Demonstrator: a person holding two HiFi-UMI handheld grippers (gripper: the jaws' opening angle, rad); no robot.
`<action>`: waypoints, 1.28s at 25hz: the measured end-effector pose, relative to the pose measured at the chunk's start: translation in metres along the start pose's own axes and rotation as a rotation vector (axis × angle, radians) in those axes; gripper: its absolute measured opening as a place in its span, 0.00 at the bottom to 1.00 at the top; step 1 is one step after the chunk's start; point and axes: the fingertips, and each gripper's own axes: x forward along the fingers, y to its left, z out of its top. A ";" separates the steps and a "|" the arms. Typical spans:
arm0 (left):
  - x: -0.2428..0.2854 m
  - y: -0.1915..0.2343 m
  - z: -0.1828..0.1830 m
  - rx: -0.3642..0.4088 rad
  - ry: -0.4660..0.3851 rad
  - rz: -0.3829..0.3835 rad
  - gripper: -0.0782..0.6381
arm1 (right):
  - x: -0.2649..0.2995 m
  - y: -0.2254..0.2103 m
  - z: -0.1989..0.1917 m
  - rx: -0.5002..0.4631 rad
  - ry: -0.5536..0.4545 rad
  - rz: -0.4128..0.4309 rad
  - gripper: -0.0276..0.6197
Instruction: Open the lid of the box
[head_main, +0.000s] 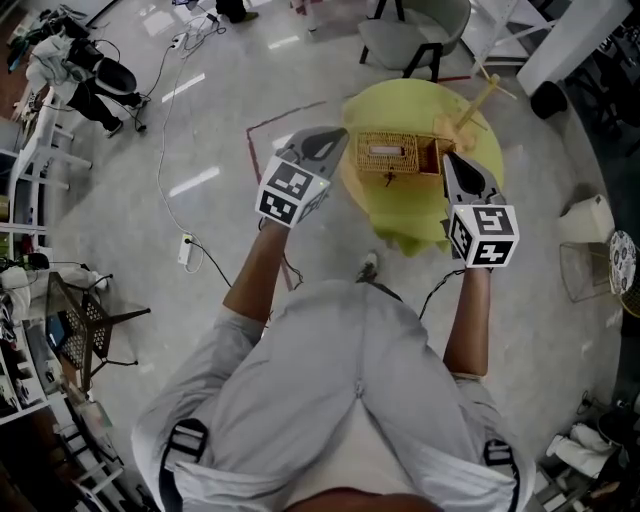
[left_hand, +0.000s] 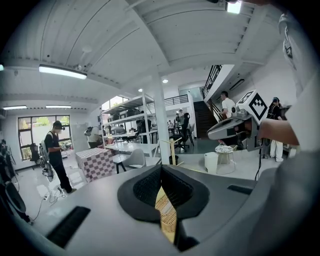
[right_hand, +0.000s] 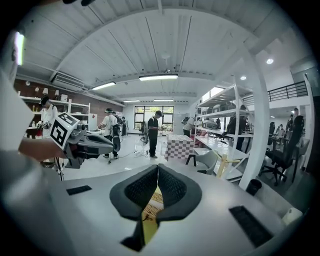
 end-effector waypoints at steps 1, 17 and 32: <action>0.009 0.002 0.002 -0.001 0.001 0.001 0.15 | 0.005 -0.008 0.000 0.003 0.001 0.004 0.08; 0.090 0.043 -0.025 -0.070 0.069 0.021 0.15 | 0.084 -0.058 -0.035 0.073 0.100 0.042 0.08; 0.123 0.099 -0.076 -0.064 0.097 -0.229 0.15 | 0.136 -0.028 -0.088 0.228 0.218 -0.172 0.14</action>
